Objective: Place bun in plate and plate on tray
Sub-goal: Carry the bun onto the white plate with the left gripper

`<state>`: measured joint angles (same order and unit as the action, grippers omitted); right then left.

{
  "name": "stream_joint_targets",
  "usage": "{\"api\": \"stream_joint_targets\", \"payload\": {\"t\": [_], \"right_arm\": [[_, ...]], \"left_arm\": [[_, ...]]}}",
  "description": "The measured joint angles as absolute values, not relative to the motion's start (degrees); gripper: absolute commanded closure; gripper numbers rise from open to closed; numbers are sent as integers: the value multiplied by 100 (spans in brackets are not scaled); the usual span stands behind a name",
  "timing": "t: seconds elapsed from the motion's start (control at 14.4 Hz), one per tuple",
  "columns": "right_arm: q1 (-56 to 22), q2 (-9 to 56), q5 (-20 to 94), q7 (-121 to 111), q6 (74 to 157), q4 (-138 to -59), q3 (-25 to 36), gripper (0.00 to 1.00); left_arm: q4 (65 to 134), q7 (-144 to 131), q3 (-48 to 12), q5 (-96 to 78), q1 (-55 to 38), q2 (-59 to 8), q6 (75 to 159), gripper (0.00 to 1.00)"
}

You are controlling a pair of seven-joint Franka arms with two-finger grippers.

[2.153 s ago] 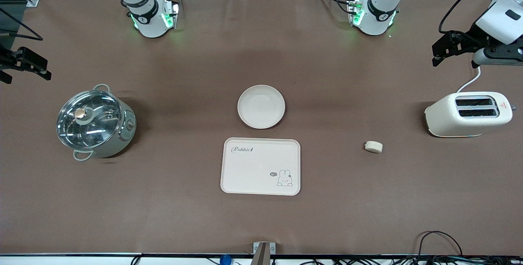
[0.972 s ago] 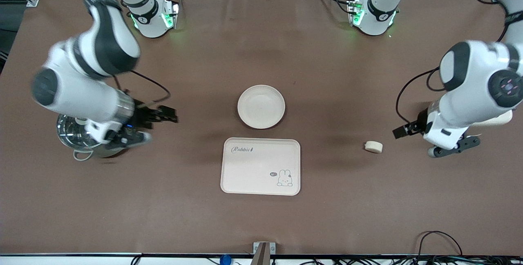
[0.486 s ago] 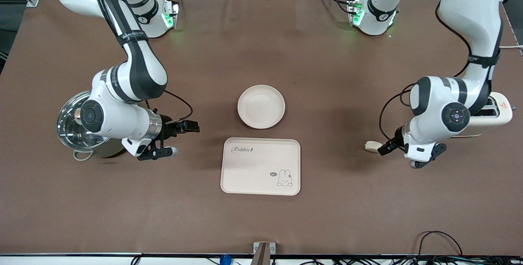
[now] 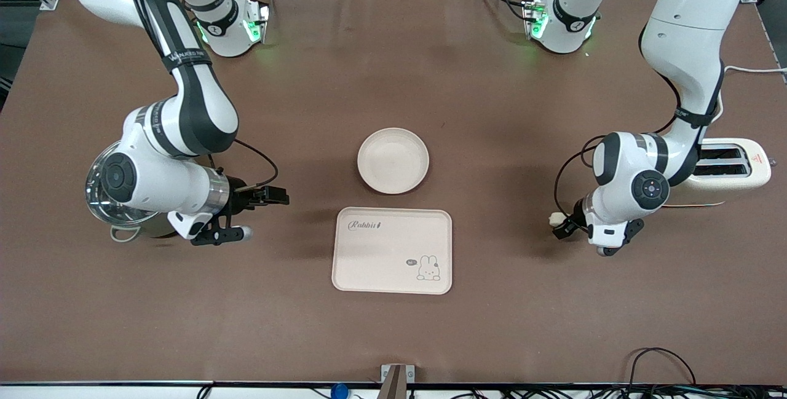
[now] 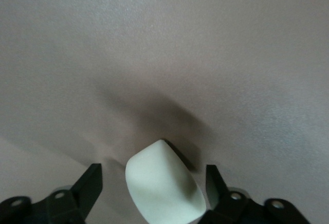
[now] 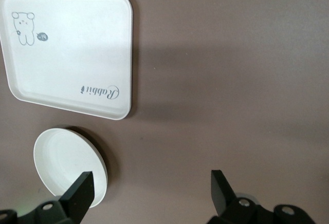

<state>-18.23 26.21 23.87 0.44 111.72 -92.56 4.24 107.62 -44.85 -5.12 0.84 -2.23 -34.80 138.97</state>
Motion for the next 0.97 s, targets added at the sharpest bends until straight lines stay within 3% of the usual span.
{"api": "stream_joint_targets", "payload": {"t": [0.14, 0.56, 0.76, 0.97], "right_arm": [[-1877, 2626, 2398, 44, 11107, -9377, 387, 0], [-2275, 2649, 3023, 45, 11638, -10254, 290, 0], [-2513, 2648, 3163, 52, 11737, -10326, 286, 0], [-2586, 2648, 3253, 52, 11744, -10332, 287, 0]], "left_arm": [[10746, -4591, -592, 84, -224, -3482, 13903, 76], [10665, -6156, -1795, 83, -249, -3414, 13902, 76], [10643, -7154, -2530, 84, -325, -3281, 13896, 75], [10629, -7955, -2805, 84, -767, -3228, 13895, 75]]}}
